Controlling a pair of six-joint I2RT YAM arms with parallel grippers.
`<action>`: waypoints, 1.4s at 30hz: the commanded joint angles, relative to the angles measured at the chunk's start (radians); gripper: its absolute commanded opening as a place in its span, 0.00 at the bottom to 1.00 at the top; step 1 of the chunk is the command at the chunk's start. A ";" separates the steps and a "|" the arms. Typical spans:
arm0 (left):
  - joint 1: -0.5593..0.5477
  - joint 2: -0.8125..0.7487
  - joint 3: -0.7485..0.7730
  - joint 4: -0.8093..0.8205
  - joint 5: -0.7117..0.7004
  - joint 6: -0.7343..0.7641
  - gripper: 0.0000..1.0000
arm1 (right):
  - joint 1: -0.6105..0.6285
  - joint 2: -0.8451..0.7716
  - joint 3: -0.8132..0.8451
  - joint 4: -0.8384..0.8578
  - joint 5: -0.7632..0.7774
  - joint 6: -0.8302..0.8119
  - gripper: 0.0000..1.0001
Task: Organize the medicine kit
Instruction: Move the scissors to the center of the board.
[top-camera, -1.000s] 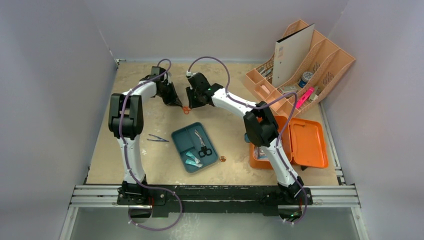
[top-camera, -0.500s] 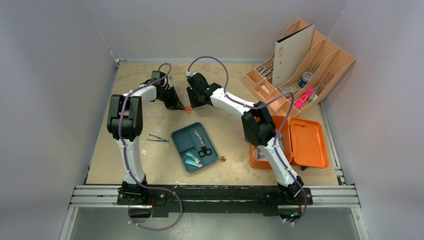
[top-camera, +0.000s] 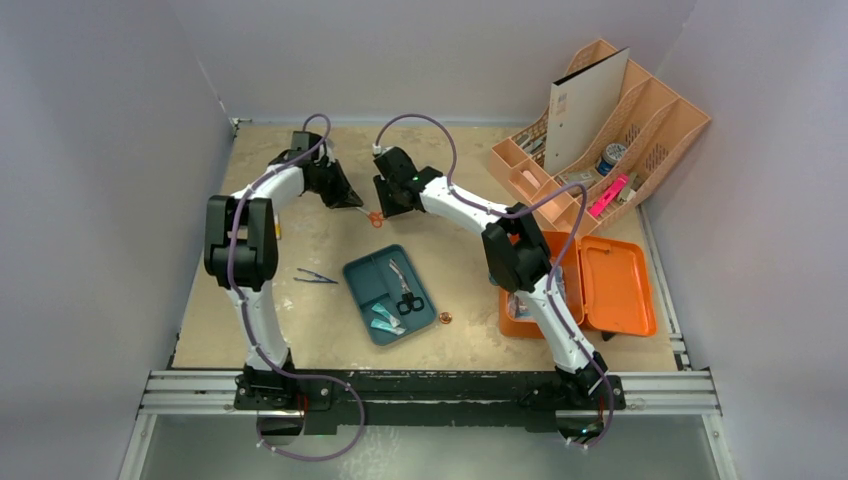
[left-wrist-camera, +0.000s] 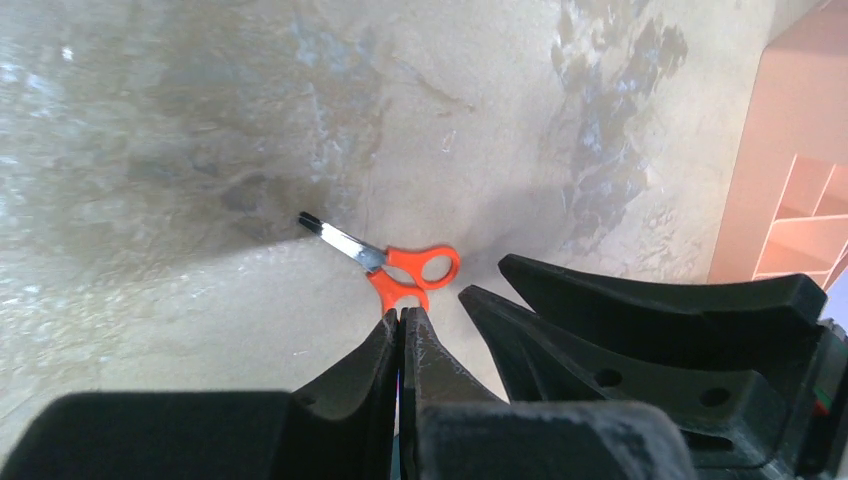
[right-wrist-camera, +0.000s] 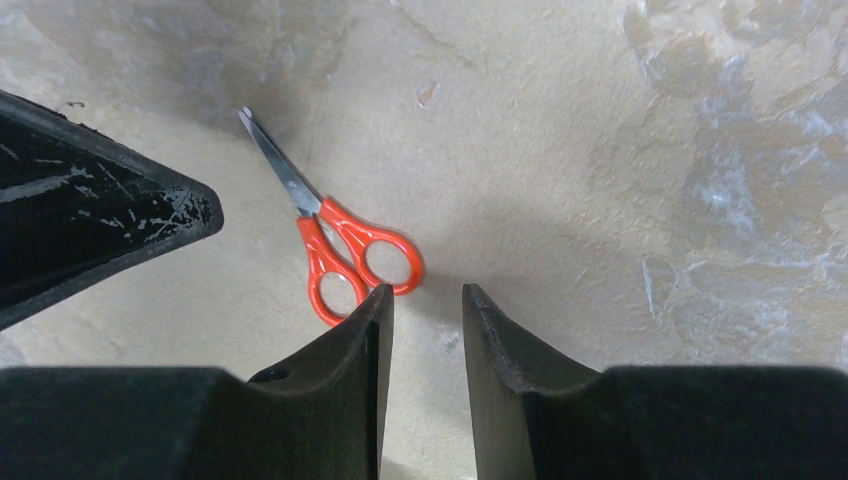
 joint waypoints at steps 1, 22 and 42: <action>0.026 0.003 0.068 -0.001 -0.023 -0.038 0.00 | 0.004 0.004 0.068 0.005 0.027 0.016 0.34; 0.077 -0.019 0.001 0.025 0.057 -0.079 0.06 | 0.046 0.053 0.029 -0.038 0.128 -0.122 0.22; -0.002 -0.039 -0.104 0.109 0.173 -0.069 0.00 | 0.003 -0.230 -0.366 0.019 0.114 0.022 0.00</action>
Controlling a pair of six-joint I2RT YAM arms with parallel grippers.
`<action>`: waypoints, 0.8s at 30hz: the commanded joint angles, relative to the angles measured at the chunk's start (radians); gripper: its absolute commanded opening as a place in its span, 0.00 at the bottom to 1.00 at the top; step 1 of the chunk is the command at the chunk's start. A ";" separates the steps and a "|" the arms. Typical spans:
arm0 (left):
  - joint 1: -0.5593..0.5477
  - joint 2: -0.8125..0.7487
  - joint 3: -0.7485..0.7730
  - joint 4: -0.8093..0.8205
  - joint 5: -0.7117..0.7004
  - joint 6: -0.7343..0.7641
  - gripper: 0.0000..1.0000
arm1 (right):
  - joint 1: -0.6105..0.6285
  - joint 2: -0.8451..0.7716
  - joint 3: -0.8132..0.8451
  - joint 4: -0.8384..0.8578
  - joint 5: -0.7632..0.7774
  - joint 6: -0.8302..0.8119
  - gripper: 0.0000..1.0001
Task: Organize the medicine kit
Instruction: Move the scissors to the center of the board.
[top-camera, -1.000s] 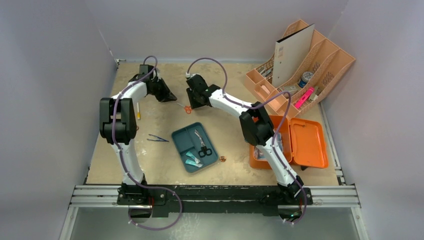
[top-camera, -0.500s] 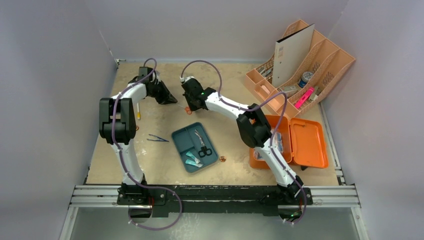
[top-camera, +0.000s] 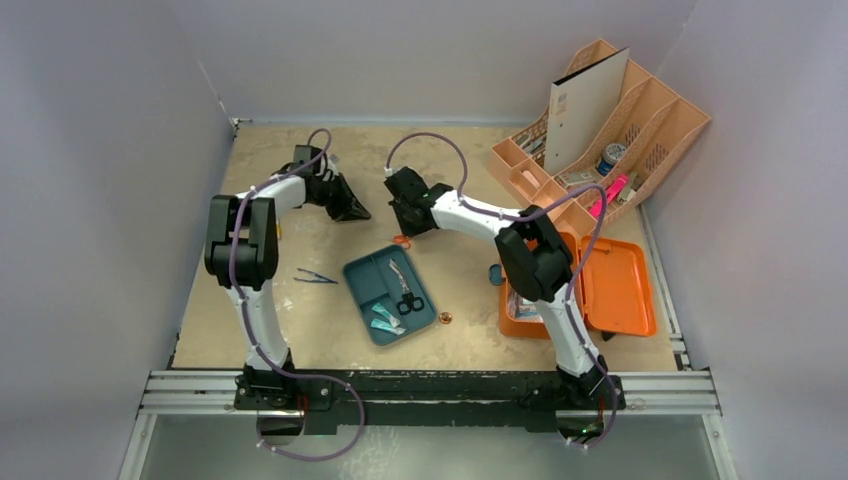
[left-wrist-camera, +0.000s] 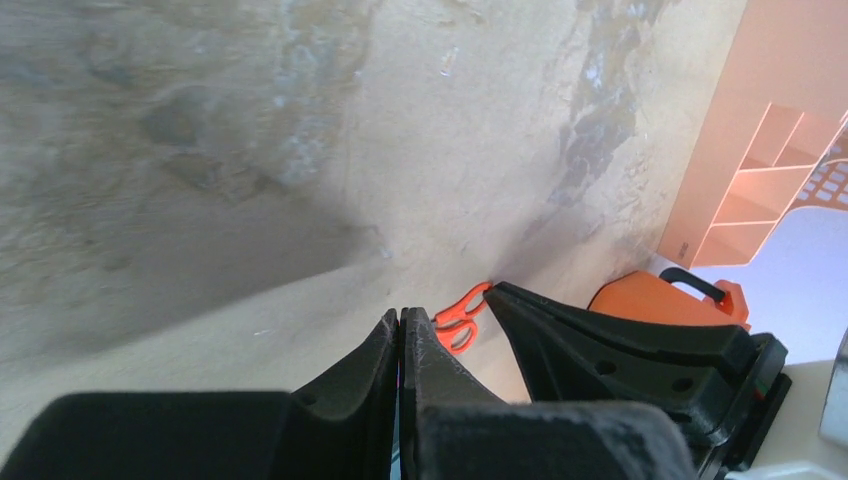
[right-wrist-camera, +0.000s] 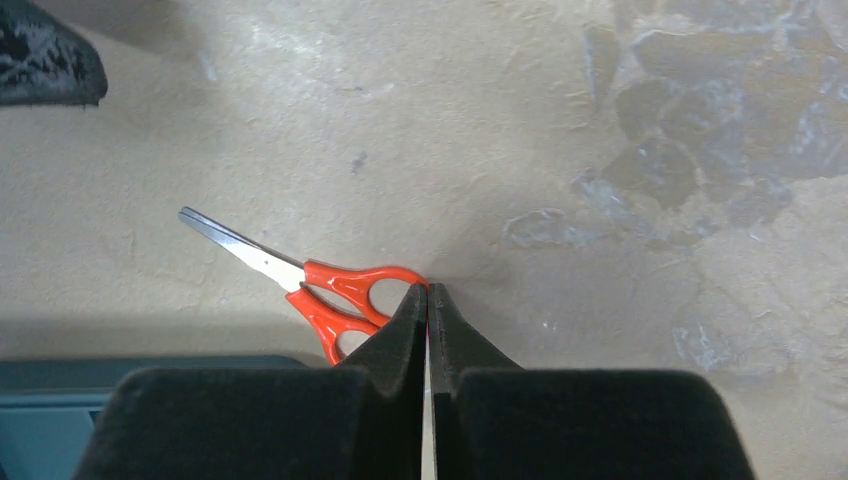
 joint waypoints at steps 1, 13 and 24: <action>-0.024 -0.047 -0.002 0.050 0.042 0.002 0.00 | -0.030 -0.047 -0.041 -0.002 0.034 0.074 0.00; -0.046 -0.087 -0.004 0.021 0.029 0.032 0.08 | -0.091 -0.126 -0.098 0.064 -0.012 0.134 0.00; -0.050 -0.062 0.002 0.058 0.081 0.025 0.10 | -0.106 -0.119 -0.067 0.037 -0.124 0.081 0.01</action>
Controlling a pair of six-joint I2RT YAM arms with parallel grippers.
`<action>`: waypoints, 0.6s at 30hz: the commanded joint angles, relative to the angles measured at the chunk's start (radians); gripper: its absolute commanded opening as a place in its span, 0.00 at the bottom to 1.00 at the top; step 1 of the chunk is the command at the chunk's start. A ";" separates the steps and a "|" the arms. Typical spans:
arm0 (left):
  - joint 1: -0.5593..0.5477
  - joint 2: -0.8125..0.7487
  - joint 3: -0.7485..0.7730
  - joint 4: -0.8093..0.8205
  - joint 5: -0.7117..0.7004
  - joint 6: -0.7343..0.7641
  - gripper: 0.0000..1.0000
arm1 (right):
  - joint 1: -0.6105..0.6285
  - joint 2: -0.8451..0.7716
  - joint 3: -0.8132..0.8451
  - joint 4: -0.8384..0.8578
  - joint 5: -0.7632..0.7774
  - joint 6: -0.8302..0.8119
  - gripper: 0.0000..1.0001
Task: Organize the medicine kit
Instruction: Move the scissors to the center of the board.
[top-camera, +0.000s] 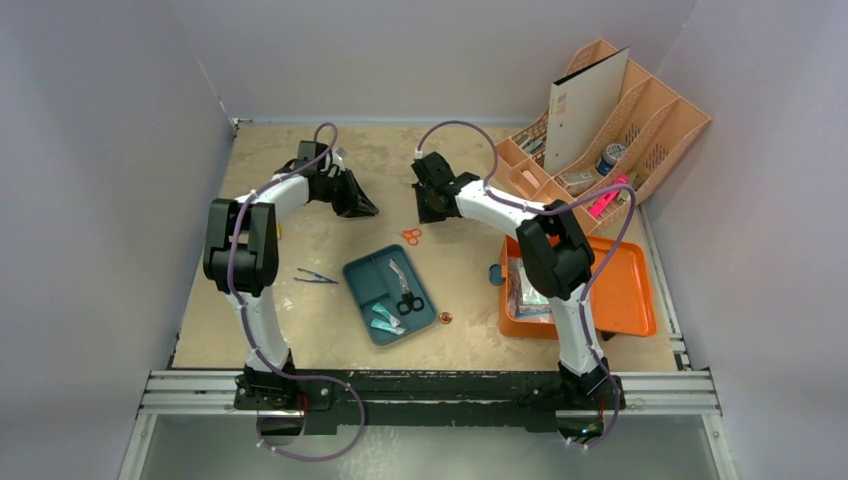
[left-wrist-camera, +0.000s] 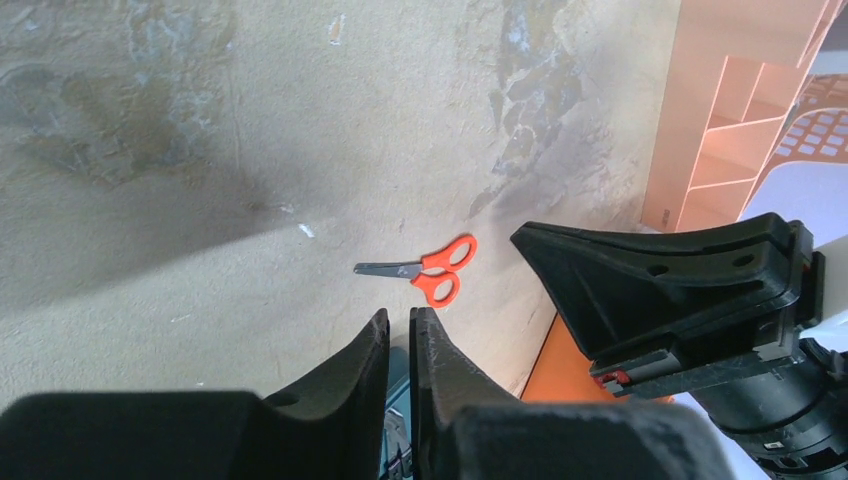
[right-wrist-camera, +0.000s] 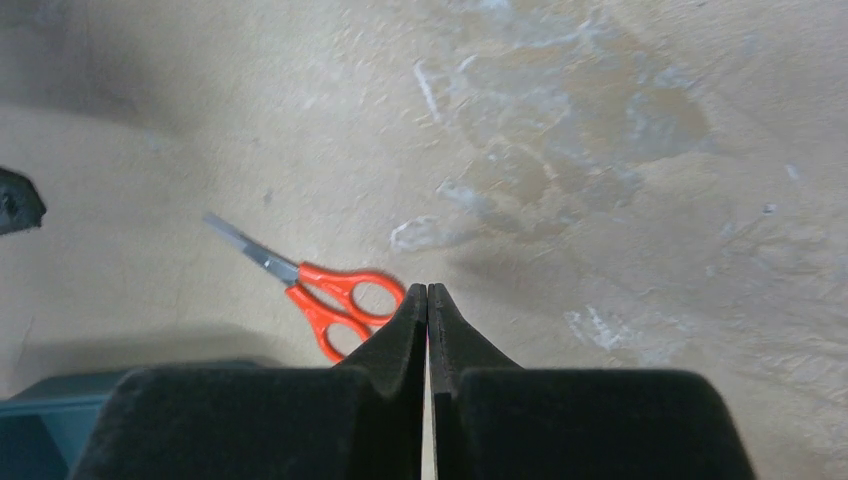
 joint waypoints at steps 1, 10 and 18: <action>-0.010 0.001 0.012 0.051 0.058 0.009 0.07 | 0.005 -0.022 0.028 -0.021 -0.074 -0.032 0.05; -0.070 0.053 0.049 0.064 0.053 0.003 0.00 | -0.004 -0.062 -0.003 -0.022 -0.080 -0.025 0.22; -0.079 0.084 0.046 0.047 0.017 0.030 0.00 | -0.025 -0.065 -0.006 -0.023 -0.124 -0.017 0.28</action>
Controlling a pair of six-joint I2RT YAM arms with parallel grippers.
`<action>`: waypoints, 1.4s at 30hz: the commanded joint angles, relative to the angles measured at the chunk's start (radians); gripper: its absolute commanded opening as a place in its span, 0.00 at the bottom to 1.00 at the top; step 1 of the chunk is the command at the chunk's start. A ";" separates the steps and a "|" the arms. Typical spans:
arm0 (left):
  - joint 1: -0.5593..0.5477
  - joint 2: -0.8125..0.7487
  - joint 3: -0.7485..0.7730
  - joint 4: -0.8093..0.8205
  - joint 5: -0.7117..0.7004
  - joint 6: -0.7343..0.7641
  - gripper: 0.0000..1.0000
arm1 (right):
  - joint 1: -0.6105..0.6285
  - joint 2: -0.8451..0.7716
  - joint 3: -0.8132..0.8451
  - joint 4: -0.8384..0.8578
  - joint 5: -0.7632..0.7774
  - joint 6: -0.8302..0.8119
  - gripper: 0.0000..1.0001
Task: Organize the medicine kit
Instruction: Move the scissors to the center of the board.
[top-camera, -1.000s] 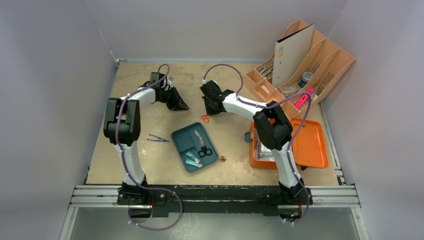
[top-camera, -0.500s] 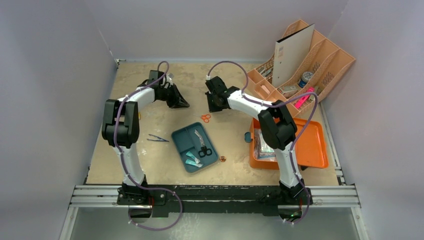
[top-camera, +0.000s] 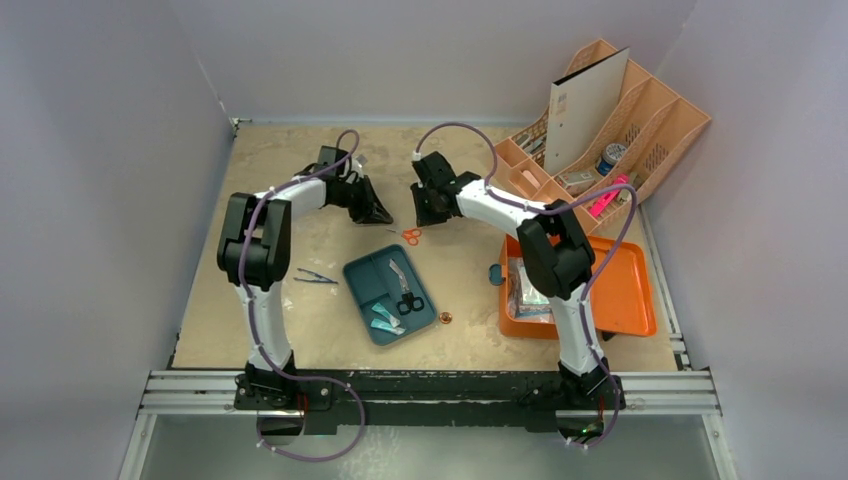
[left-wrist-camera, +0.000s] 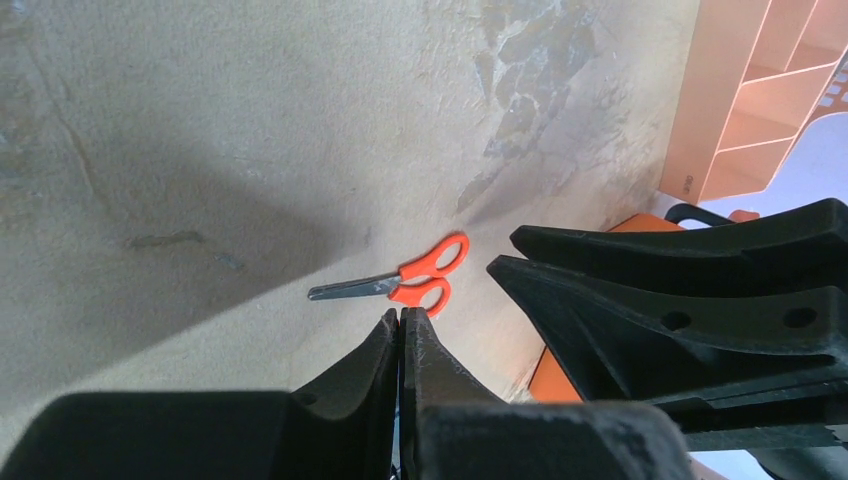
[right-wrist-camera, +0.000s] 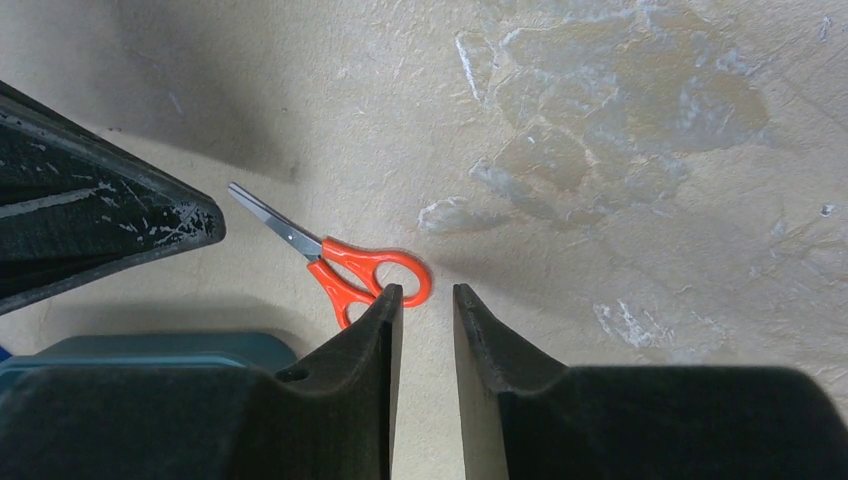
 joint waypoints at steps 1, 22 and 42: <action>0.003 0.027 0.034 0.013 -0.020 0.034 0.00 | -0.017 -0.067 -0.010 0.000 -0.046 0.006 0.29; 0.003 0.091 0.043 -0.060 -0.101 0.098 0.00 | -0.044 -0.021 0.032 0.007 -0.209 -0.005 0.30; 0.003 0.084 0.041 -0.074 -0.111 0.107 0.00 | -0.032 -0.116 -0.183 0.133 -0.196 0.183 0.36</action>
